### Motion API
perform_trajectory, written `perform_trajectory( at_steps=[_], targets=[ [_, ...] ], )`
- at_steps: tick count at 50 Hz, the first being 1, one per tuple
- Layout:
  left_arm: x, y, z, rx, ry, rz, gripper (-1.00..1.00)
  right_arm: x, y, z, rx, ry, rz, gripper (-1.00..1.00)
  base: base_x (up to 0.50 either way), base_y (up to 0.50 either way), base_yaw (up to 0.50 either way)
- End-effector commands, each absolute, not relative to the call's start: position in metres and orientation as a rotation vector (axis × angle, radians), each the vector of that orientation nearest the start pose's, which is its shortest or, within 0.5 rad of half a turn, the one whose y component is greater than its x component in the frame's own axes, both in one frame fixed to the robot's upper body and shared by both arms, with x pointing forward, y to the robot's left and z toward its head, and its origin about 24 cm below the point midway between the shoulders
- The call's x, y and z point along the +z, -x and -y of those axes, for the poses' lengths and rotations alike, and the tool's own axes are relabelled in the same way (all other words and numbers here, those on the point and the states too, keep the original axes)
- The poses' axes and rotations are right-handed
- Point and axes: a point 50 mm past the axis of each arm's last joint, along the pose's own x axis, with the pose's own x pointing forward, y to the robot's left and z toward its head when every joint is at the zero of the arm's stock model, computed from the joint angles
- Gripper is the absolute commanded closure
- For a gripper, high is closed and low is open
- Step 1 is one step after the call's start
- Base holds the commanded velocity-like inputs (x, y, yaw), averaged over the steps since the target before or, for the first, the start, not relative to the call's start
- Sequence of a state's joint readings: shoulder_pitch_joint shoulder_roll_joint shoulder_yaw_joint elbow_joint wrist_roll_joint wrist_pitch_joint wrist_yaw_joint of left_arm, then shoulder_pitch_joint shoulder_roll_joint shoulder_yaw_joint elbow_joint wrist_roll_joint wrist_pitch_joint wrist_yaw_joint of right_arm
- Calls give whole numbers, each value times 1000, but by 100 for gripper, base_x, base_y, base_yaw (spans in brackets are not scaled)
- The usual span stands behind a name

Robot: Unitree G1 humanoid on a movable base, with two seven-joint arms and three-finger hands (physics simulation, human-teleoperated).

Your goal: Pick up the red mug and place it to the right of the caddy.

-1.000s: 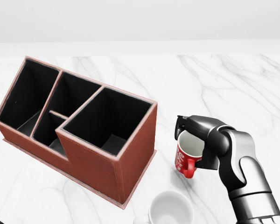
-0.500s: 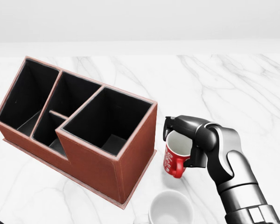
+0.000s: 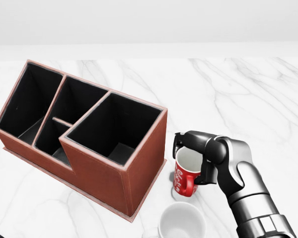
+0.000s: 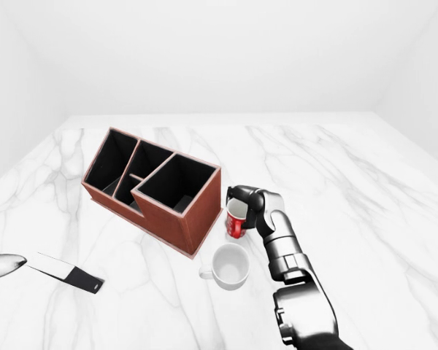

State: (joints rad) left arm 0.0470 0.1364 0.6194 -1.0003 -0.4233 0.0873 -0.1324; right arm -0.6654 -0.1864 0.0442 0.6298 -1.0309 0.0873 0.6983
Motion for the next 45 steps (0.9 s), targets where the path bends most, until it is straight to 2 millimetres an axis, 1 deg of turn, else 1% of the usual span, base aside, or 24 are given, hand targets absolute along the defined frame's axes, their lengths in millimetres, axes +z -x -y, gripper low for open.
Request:
perform_trajectory(
  at_steps=[1,6,12,18,28,33,41,45],
  targets=[
    [246,-132,-231,163,-116,940,-100,59,-362,150,639,1181,-492,100,0,0,0],
    [245,-133,-230,162,-117,936,-100,54,-365,150,659,1131,-532,100,0,0,0],
    [246,-132,-231,163,-117,943,-100,55,-369,151,600,1130,-499,100,0,0,0],
    [246,-132,-230,160,-117,943,-100,63,-375,153,563,1118,-473,100,0,0,0],
    [245,-132,-230,160,-117,936,-100,63,-378,159,517,1137,-471,100,0,0,0],
    [244,-133,-230,159,-117,934,-100,69,-379,161,506,1158,-457,100,0,0,0],
    [246,-132,-230,161,-116,942,-100,59,-376,161,476,1188,-455,100,0,0,0],
    [247,-131,-231,163,-115,949,-100,56,-374,157,464,1187,-434,100,0,0,0]
  ],
)
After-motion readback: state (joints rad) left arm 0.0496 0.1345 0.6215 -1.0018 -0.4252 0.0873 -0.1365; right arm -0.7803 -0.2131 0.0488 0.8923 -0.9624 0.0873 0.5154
